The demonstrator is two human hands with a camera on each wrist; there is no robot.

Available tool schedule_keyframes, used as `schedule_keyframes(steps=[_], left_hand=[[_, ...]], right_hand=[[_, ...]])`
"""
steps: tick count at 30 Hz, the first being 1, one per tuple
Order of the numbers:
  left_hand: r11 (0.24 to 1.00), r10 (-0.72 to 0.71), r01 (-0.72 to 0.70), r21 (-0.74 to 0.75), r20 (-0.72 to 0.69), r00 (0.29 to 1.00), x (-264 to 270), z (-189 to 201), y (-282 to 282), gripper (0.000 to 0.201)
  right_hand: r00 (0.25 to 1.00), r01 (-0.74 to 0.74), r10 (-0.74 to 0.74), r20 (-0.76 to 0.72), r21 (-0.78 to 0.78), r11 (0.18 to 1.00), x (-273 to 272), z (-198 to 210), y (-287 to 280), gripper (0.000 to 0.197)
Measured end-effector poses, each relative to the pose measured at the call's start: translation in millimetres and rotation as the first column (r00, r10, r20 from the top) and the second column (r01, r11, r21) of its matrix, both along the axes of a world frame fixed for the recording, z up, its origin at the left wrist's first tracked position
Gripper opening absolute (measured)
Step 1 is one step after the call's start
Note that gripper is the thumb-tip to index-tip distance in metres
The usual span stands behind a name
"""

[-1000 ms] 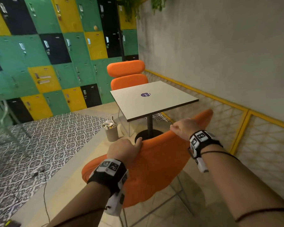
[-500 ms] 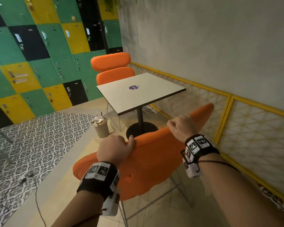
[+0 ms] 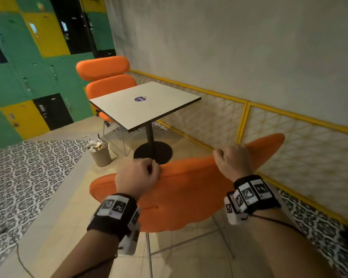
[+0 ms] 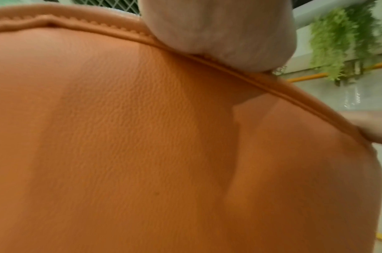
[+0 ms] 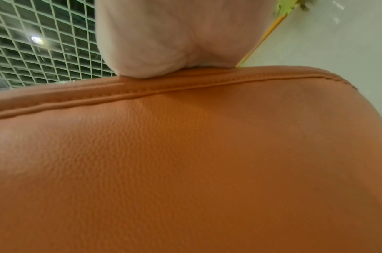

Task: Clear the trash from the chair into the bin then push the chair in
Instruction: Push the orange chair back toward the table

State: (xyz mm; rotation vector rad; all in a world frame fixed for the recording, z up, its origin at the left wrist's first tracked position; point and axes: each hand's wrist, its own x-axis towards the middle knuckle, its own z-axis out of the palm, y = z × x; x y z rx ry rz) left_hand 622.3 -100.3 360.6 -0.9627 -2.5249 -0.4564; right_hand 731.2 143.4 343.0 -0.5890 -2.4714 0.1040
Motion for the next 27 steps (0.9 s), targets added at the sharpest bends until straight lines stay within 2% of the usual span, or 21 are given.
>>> schedule_keyframes(steps=[3,7,11,16,21,27], left_hand=[[0.988,-0.111,0.119,0.103,-0.083,0.990,0.4,-3.8,-15.6,0.040],[0.963,-0.197,0.220,0.157,-0.152,0.969,0.6,-8.7,-34.5,0.040],[0.961,-0.189,0.209,0.181,-0.121,0.975,-4.5,-8.0,-35.7,0.040],[0.958,-0.196,0.220,0.183,-0.141,0.970,-18.2,-6.8,-24.9,0.041],[0.958,-0.189,0.223,0.178,-0.191,0.963,-37.7,-7.1,-14.3,0.043],[0.961,-0.139,0.178,0.210,-0.191,0.972,-66.3,-12.4,23.1,0.044]], right_hand=[[0.999,0.042,-0.042,0.027,0.003,0.999,19.0,2.0,-22.6,0.048],[0.999,0.000,-0.002,0.044,0.043,0.999,40.3,2.1,-44.0,0.048],[0.998,0.014,-0.012,-0.058,0.034,0.999,49.6,3.7,-28.7,0.052],[0.994,0.086,-0.080,-0.077,0.080,0.993,40.3,-4.4,-2.3,0.052],[0.988,-0.016,0.031,-0.149,0.101,0.995,24.0,-0.5,3.4,0.036],[0.988,-0.060,0.076,-0.134,0.119,0.991,-10.9,0.3,44.5,0.037]])
